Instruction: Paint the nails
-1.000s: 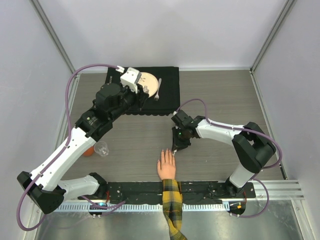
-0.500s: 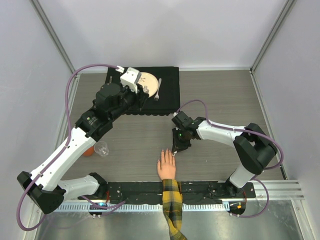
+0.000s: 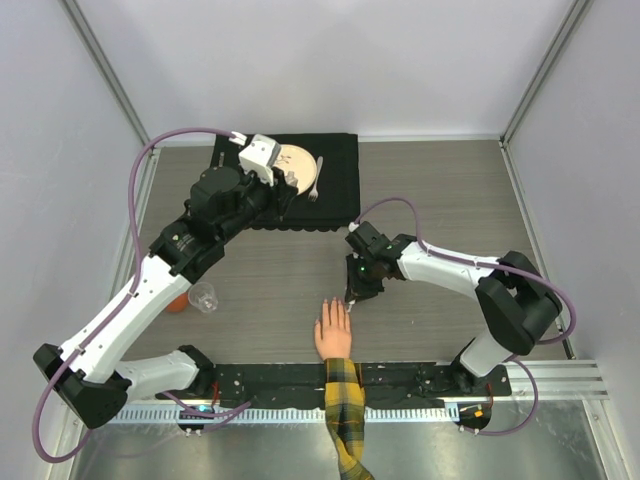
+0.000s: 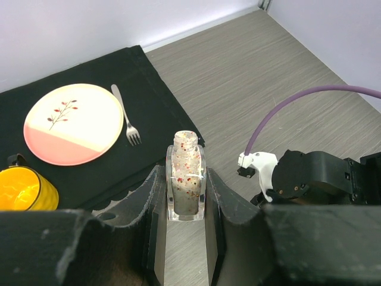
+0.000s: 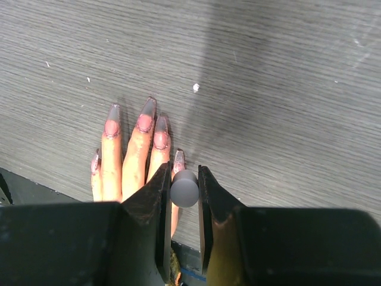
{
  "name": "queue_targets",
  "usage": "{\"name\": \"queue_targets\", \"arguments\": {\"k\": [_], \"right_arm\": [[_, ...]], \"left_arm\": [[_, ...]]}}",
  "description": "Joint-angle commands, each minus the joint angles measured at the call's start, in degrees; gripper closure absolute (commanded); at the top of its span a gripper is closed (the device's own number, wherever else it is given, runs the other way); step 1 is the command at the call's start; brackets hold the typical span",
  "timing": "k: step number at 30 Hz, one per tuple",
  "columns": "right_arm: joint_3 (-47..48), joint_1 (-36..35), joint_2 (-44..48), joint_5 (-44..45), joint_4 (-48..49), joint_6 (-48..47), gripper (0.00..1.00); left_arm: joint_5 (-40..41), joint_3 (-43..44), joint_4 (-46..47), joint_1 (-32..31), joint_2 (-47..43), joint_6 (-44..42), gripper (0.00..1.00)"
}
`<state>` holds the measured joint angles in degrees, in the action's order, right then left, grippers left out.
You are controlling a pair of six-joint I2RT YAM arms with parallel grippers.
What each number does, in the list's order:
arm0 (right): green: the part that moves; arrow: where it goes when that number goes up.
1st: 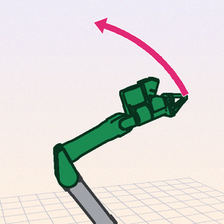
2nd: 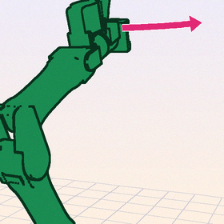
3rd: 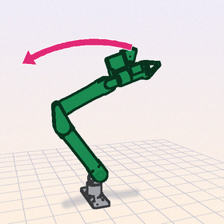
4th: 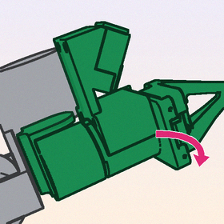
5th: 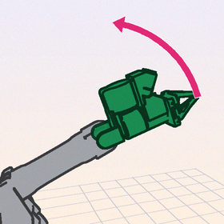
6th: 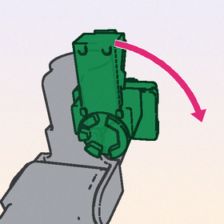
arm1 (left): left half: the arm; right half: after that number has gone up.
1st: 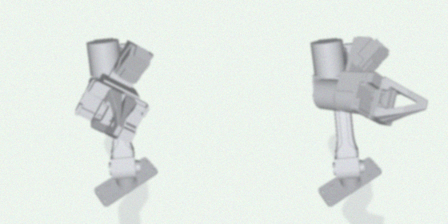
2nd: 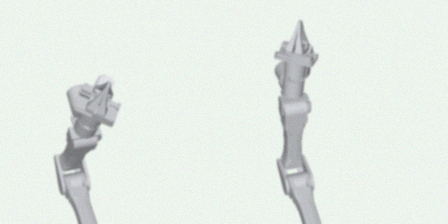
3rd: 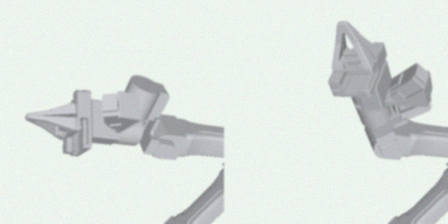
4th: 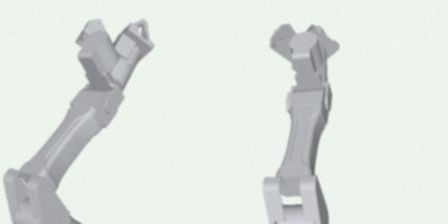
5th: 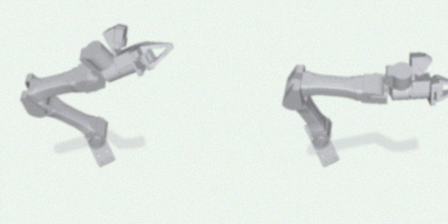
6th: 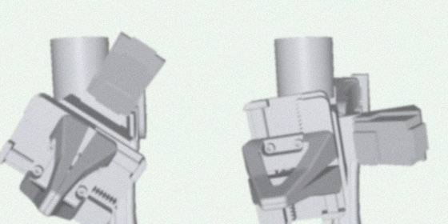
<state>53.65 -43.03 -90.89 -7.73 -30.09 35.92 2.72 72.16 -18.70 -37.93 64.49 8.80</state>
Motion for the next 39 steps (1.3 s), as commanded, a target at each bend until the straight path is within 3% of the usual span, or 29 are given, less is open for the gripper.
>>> {"name": "queue_targets", "arguments": {"k": [1,10,17,31,39], "right_arm": [[1.19,-0.3,2.91,4.11,-2.43,-0.33,0.99],[6.29,1.1,7.83,12.38,-8.76,-2.78,0.99],[15.51,4.0,11.52,12.12,-12.7,-6.74,0.99],[59.96,4.09,5.56,5.97,-32.65,-12.8,0.99],[73.25,3.91,1.25,-6.23,-32.85,-17.64,0.99]], "left_arm": [[0.09,1.76,3.41,-0.12,-2.0,0.43,1.0],[-1.49,1.49,2.27,-0.21,-4.37,0.34,1.0],[-10.09,1.93,-0.72,-0.21,-7.09,-0.45,1.0],[-25.91,-4.14,-0.89,-0.21,-14.83,-3.43,1.0],[-31.63,-1.76,-5.91,-0.21,-12.64,-7.39,1.0]]}}
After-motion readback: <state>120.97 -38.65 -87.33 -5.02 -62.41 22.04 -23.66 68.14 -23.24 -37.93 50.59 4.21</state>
